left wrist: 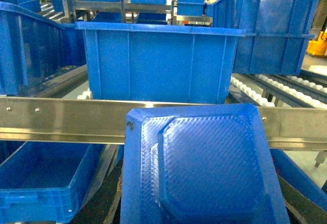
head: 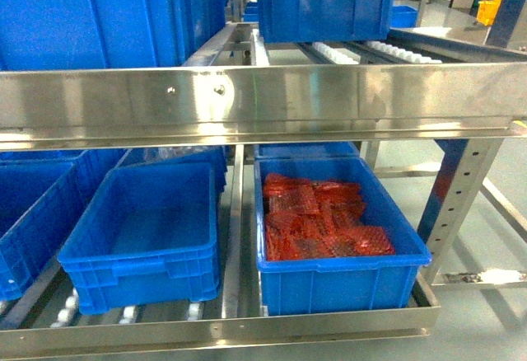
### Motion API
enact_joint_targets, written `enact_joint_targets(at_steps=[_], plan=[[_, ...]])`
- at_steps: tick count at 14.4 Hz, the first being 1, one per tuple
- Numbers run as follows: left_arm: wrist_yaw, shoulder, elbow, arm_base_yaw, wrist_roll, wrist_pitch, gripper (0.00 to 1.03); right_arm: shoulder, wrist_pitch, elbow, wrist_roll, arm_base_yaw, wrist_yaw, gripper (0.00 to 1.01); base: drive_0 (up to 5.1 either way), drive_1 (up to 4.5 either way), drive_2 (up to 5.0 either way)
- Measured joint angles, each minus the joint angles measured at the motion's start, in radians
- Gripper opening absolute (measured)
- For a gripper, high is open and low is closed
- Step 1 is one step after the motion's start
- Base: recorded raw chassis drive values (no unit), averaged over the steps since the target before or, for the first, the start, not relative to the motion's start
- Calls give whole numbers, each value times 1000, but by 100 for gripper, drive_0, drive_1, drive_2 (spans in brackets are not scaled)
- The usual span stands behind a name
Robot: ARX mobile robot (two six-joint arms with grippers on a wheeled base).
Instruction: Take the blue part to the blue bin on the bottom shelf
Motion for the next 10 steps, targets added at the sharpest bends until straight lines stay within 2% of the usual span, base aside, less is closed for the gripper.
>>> enact_joint_targets(at_steps=[10], plan=[[0, 0, 0, 0, 0, -2, 44, 0, -3, 0, 0, 0, 1, 98, 0, 0, 0]])
